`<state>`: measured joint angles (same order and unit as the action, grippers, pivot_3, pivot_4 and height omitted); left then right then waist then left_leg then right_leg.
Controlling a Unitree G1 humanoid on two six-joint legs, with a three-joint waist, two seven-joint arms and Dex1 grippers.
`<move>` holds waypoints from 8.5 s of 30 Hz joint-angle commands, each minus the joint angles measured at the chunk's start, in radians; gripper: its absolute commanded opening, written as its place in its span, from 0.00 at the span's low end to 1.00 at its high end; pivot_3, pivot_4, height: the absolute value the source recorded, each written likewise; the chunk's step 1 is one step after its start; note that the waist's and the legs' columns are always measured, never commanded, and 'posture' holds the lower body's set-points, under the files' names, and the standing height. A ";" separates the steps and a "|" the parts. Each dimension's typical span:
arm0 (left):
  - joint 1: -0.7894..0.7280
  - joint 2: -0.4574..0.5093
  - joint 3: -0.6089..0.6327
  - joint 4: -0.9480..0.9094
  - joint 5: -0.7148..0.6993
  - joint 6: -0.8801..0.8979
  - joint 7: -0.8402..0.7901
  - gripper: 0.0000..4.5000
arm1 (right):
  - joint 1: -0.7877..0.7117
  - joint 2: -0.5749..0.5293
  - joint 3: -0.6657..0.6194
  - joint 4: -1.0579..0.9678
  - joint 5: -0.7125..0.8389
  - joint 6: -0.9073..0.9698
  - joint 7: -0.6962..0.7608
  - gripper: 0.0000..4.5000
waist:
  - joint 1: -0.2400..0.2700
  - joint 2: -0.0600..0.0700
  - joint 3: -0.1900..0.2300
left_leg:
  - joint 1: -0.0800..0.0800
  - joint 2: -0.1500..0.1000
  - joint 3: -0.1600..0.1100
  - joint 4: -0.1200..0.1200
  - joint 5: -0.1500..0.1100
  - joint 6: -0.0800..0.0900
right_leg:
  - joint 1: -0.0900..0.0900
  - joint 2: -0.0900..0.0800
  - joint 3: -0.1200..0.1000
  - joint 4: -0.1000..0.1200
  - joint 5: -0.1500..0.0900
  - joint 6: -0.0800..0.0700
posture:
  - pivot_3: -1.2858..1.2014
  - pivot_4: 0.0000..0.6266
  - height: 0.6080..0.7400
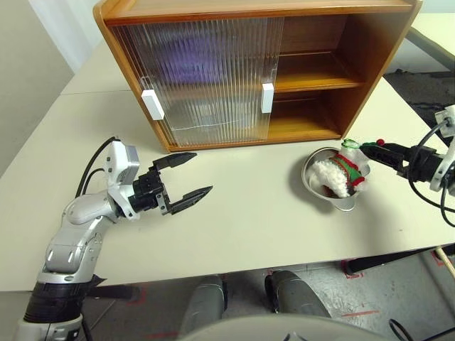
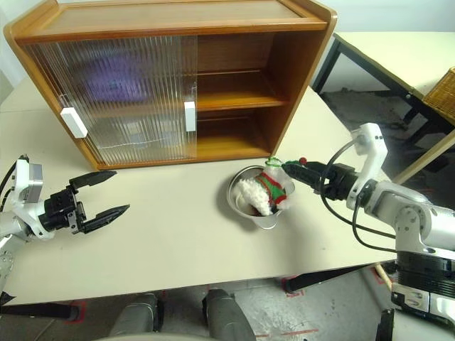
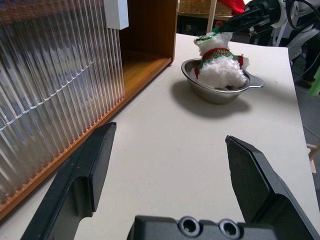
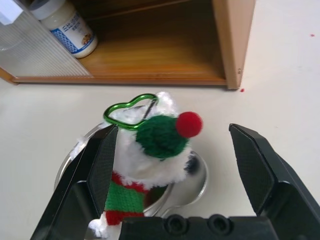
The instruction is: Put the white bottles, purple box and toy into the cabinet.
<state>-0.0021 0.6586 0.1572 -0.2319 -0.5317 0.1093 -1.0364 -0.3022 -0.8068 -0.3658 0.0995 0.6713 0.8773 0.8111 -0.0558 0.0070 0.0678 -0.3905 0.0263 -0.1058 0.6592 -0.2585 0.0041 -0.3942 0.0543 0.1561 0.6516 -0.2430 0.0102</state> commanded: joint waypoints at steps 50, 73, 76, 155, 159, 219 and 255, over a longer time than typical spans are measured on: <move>0.045 -0.009 -0.002 -0.003 -0.043 -0.063 -0.103 1.00 | -0.476 0.596 -0.212 0.059 0.319 -0.354 -0.519 0.01 | -0.011 0.004 -0.003 | 0.002 0.002 -0.002 -0.001 0.002 0.003 | -0.002 0.000 -0.001 0.004 0.004 -0.002 | 0.49 0.11 1.00; 0.068 -0.006 0.004 -0.027 -0.046 -0.066 -0.090 1.00 | -0.679 0.710 -0.100 0.505 0.005 -0.766 -0.625 0.01 | -0.014 0.005 -0.003 | -0.003 0.006 -0.002 -0.001 0.002 0.003 | -0.014 0.001 -0.002 0.015 0.004 -0.009 | 0.50 0.10 1.00; 0.066 -0.005 0.003 -0.031 -0.045 -0.064 -0.085 1.00 | -0.721 0.703 -0.114 0.601 -0.013 -0.832 -0.624 0.01 | -0.013 0.005 -0.004 | -0.003 0.008 -0.003 -0.001 0.002 0.003 | -0.014 0.001 -0.002 0.015 0.004 -0.010 | 0.50 0.10 1.00; 0.027 0.009 0.004 0.005 -0.039 -0.060 -0.094 1.00 | 0.072 0.402 -0.283 -0.014 0.623 0.125 -0.641 0.01 | -0.001 0.003 -0.004 | 0.000 0.000 -0.003 0.001 0.000 0.001 | -0.005 0.000 0.000 0.013 -0.009 0.007 | 0.49 0.10 1.00; 0.025 0.009 0.002 0.004 -0.039 -0.059 -0.094 1.00 | 0.052 0.429 -0.306 -0.011 0.682 0.114 -0.677 0.01 | -0.001 0.004 -0.005 | 0.000 0.000 -0.003 0.001 0.000 0.001 | -0.005 0.000 0.000 0.013 -0.009 0.006 | 0.49 0.10 1.00; 0.060 0.025 0.024 -0.014 -0.045 -0.054 -0.092 1.00 | -0.484 1.014 -0.154 0.541 0.486 -0.998 -0.802 0.01 | -0.001 0.009 -0.006 | -0.012 0.004 -0.016 -0.002 -0.001 0.002 | -0.022 0.002 -0.006 0.015 0.003 -0.012 | 0.50 0.14 1.00; 0.030 0.025 0.013 -0.043 -0.047 -0.012 -0.075 1.00 | -0.472 1.013 -0.152 0.536 0.383 -0.987 -0.800 0.99 | -0.003 0.010 -0.005 | -0.014 0.007 -0.015 -0.002 -0.001 0.001 | -0.025 0.002 -0.008 0.015 0.006 -0.014 | 0.50 0.13 1.00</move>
<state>0.0272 0.6797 0.1767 -0.2612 -0.5804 0.0899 -1.1130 -0.8289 0.1009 -0.5290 0.6747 1.0718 -0.1272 0.0278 -0.0592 0.0170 0.0624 -0.4049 0.0334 -0.1210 0.6572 -0.2598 0.0055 -0.4191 0.0567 0.1483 0.6669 -0.2373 -0.0037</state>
